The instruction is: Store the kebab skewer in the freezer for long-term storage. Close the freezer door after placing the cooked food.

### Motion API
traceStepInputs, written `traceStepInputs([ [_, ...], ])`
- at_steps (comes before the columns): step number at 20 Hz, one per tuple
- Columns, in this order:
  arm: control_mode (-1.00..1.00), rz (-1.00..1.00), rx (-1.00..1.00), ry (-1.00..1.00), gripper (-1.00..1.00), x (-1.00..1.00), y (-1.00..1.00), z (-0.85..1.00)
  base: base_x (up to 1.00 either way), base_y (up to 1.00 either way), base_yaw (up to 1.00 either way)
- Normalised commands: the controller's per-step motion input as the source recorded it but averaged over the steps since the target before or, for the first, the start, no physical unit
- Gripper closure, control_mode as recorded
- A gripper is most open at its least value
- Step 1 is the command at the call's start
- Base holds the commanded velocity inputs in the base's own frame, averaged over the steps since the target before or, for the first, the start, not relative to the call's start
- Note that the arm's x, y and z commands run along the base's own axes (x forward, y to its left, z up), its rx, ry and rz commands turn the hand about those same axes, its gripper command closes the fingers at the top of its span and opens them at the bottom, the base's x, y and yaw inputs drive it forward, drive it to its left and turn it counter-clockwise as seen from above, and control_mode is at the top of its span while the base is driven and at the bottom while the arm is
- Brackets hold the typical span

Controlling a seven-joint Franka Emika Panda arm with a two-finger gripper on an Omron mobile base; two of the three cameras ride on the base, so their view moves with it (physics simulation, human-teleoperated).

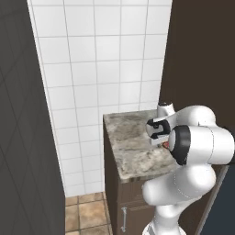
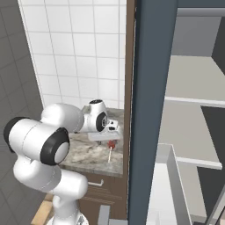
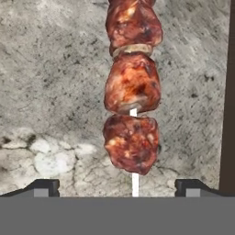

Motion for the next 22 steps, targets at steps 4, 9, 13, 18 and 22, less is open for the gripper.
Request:
traceStepInputs([
  [4,-1.0,0.0,0.0,0.0,-1.0,0.05,-0.21,-0.07,0.0,0.0,0.0],
  [9,-1.0,0.0,0.0,-0.03,-1.0,0.07,0.0,-0.03,0.0,0.0,0.0],
  [13,-1.0,0.0,0.0,-0.05,-1.0,0.05,0.0,-0.14,0.0,0.0,0.0],
  [18,-1.0,0.0,0.0,-0.01,-1.0,0.09,0.0,-0.26,0.0,0.0,0.0],
  [22,-1.0,0.0,0.0,-0.03,-1.0,0.1,0.0,-0.13,0.0,0.0,0.0],
])
